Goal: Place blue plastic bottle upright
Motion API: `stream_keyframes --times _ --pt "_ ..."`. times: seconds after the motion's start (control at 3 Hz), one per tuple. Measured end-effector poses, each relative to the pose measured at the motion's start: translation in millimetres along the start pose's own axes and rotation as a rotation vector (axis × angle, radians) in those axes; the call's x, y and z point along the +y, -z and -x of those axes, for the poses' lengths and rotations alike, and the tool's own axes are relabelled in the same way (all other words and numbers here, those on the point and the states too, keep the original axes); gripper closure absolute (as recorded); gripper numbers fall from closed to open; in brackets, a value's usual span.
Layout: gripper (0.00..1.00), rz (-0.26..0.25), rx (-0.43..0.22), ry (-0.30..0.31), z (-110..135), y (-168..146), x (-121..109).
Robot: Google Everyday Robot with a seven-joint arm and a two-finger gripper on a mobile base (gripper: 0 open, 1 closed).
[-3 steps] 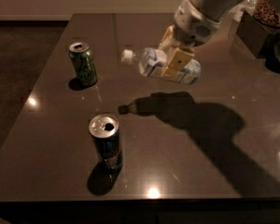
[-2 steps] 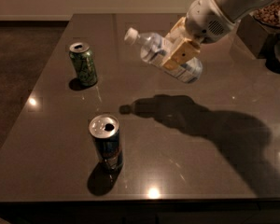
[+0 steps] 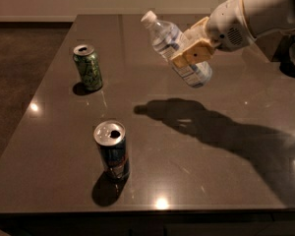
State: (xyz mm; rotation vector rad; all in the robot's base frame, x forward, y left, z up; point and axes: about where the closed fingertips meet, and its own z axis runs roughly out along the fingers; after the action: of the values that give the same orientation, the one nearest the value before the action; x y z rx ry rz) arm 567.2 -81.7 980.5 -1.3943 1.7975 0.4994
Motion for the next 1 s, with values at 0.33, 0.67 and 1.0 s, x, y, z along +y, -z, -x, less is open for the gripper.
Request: stream_keyframes --times 0.33,0.67,1.0 --pt "1.00 -0.033 -0.118 -0.089 -4.8 -0.4 -9.3" --pt "1.00 -0.043 -0.265 -0.176 -9.8 -1.2 -14.1" --pt "1.00 -0.039 -0.395 -0.224 -12.2 -1.7 -15.8"
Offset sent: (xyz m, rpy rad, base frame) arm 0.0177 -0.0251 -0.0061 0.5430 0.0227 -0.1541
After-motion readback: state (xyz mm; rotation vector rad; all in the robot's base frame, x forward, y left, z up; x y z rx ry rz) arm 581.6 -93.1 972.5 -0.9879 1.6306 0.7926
